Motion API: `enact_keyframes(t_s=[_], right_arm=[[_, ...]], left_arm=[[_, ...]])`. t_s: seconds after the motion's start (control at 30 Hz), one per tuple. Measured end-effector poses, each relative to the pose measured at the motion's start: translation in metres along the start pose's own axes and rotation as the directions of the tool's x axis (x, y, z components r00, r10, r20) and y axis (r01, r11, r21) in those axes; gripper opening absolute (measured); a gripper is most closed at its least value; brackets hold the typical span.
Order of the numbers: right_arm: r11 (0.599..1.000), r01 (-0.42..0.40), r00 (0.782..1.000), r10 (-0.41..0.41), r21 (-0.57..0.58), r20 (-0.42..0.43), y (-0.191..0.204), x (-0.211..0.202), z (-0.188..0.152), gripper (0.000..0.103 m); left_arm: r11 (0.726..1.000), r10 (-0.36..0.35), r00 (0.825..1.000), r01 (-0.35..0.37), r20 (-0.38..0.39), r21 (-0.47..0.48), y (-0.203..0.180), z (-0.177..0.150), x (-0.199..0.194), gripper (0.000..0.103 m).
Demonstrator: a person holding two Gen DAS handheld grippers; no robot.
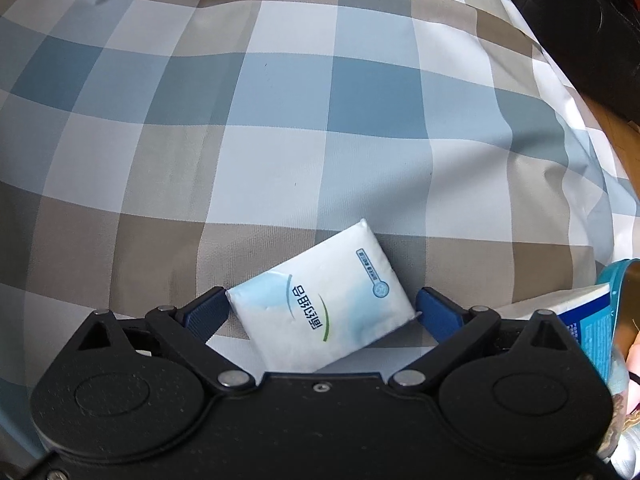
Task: Organize soft objects
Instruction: 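Close the left gripper on the white tissue packet while the right holds the pink pouch, then lift the pink pouch with the right gripper while the left lifts the tissue packet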
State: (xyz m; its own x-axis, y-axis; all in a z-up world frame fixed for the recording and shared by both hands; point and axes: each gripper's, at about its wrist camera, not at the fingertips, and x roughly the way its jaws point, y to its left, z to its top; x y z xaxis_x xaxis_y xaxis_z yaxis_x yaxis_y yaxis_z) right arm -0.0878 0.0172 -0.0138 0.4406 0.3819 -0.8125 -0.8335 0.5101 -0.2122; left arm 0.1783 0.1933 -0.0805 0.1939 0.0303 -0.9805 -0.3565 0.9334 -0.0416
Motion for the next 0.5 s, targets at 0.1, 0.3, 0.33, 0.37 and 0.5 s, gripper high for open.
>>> enact_keyframes(t_s=[0.1,0.3,0.33,0.37,0.5], right_arm=[[1.0,-0.002,1.0,0.002,0.002,-0.001,0.001,0.001,-0.001,0.053],[1.0,0.012,1.0,-0.012,0.025,0.011,-0.002,0.003,0.001,0.063],[0.999,0.008,1.0,-0.008,0.037,0.007,-0.004,0.004,0.001,0.064],[0.999,-0.001,1.0,0.001,0.054,0.0,-0.007,0.005,0.002,0.065],[0.988,-0.052,0.997,0.059,0.147,-0.049,-0.019,0.015,0.002,0.068]], left_arm=[[1.0,-0.002,1.0,0.003,-0.012,0.026,0.005,0.0,0.0,0.087],[0.984,0.013,0.999,-0.007,-0.03,0.175,0.005,-0.003,0.0,0.088],[0.979,0.013,0.999,-0.005,-0.037,0.204,0.005,-0.003,0.0,0.088],[0.972,0.016,0.999,-0.005,-0.046,0.235,0.006,-0.004,0.0,0.088],[0.954,0.023,0.996,0.005,-0.088,0.3,0.017,-0.004,0.0,0.089]])
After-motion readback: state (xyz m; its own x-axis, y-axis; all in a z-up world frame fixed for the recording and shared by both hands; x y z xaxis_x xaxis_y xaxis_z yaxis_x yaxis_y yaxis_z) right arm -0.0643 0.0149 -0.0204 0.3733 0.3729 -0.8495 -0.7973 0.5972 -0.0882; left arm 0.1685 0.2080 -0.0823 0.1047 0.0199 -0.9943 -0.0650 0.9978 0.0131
